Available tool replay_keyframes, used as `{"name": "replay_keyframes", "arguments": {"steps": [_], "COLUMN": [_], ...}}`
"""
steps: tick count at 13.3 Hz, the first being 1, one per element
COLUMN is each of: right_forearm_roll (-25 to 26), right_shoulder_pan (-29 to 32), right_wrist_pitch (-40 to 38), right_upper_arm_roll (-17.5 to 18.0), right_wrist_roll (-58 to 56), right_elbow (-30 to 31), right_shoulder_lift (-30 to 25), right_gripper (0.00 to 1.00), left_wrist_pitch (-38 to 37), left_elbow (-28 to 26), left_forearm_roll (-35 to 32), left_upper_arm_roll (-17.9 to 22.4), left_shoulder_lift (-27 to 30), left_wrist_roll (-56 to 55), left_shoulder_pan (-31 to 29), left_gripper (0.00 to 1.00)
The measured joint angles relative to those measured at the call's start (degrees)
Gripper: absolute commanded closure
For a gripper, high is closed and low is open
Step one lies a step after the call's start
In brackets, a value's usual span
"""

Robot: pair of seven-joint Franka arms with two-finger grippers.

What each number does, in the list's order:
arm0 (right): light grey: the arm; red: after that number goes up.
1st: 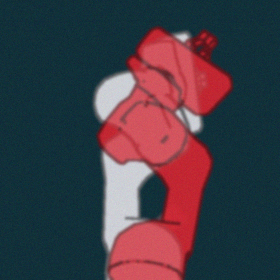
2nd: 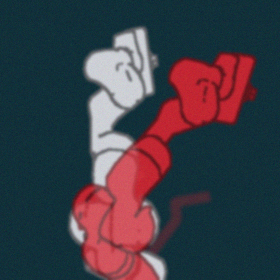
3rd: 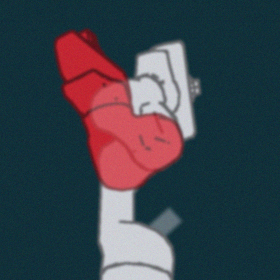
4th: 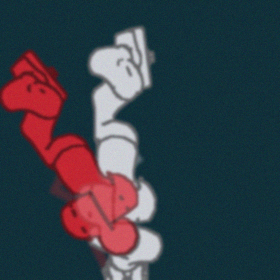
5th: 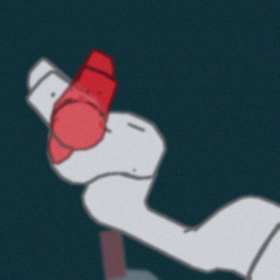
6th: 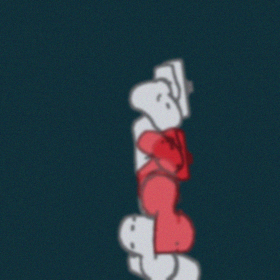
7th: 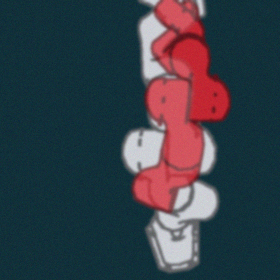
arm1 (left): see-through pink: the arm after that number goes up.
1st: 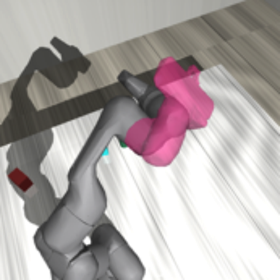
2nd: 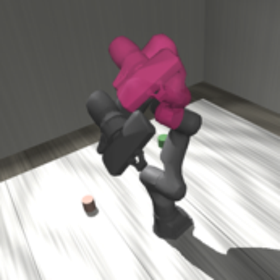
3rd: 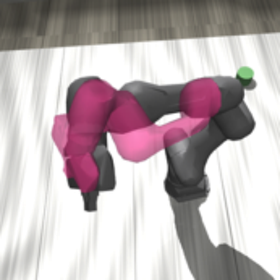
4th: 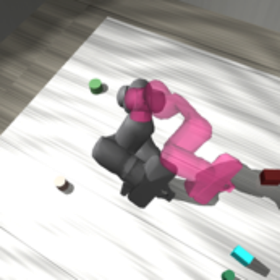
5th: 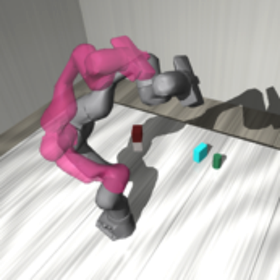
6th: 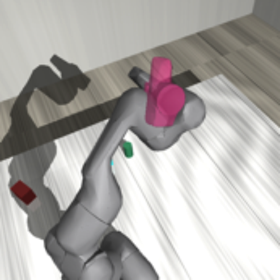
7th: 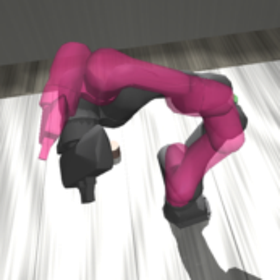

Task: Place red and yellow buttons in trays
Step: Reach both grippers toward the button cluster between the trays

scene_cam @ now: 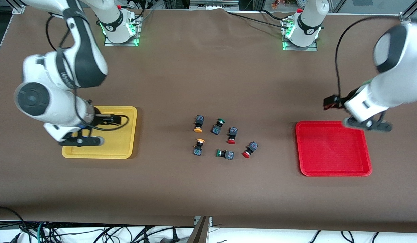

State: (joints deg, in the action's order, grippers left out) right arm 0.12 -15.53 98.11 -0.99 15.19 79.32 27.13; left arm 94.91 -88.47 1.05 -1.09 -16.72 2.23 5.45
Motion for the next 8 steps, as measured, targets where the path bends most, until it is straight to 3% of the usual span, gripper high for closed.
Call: {"name": "replay_keyframes", "arguments": {"steps": [5,8], "right_forearm_roll": [-0.08,-0.16], "right_shoulder_pan": [-0.17,-0.48], "right_wrist_pitch": [7.27,10.91], "right_upper_arm_roll": [6.27,10.52], "right_wrist_roll": [10.93,17.71], "right_elbow": [0.06,0.11], "right_shoulder_lift": [4.92,8.36], "right_gripper": [0.00,0.00], "left_wrist_pitch": [13.48,21.78], "left_elbow": [2.94,3.00], "left_forearm_roll": [0.00,0.00], "left_upper_arm_roll": [-0.52,-2.98], "left_shoulder_lift": [-11.24,-16.12], "left_wrist_roll": [0.33,3.28], "left_shoulder_pan": [6.88,7.54], "left_gripper": [0.00,0.00]}}
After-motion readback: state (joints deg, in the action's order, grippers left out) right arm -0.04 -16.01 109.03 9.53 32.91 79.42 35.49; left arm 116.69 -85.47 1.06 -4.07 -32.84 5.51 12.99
